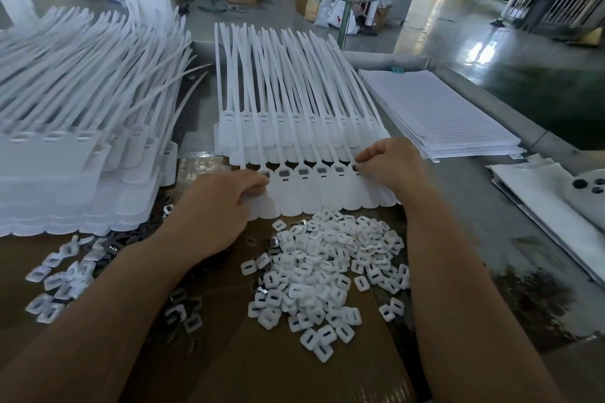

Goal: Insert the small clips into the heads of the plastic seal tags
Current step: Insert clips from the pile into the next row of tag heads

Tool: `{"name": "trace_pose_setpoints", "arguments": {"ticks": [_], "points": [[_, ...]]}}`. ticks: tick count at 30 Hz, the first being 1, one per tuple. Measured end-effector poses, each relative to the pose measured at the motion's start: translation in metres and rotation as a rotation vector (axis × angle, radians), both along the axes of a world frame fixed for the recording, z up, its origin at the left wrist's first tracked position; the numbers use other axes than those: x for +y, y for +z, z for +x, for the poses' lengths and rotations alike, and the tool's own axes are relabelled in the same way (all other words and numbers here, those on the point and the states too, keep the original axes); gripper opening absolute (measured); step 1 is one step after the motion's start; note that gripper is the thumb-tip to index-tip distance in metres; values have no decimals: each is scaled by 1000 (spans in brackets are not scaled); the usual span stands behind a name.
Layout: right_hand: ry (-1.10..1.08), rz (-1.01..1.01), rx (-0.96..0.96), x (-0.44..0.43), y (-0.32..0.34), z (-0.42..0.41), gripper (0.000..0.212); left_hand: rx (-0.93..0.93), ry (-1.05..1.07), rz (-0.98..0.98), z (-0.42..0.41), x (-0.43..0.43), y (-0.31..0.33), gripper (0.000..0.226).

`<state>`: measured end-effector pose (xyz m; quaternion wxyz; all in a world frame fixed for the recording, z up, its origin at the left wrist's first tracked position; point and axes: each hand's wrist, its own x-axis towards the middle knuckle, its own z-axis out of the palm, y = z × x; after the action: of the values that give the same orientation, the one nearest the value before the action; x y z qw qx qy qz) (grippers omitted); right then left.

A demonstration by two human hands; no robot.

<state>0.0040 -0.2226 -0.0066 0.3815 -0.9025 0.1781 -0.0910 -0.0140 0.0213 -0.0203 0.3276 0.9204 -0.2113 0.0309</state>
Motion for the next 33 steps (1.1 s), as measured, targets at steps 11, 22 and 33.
{"name": "trace_pose_setpoints", "arguments": {"ticks": [11, 22, 33], "points": [[170, 6, -193, 18, 14, -10, 19, 10, 6, -23, 1, 1, -4, 59], [915, -361, 56, 109, 17, -39, 17, -55, -40, 23, 1, 4, 1, 42], [956, -520, 112, 118, 12, -41, 23, -71, -61, 27, 1, 4, 3, 45]]}}
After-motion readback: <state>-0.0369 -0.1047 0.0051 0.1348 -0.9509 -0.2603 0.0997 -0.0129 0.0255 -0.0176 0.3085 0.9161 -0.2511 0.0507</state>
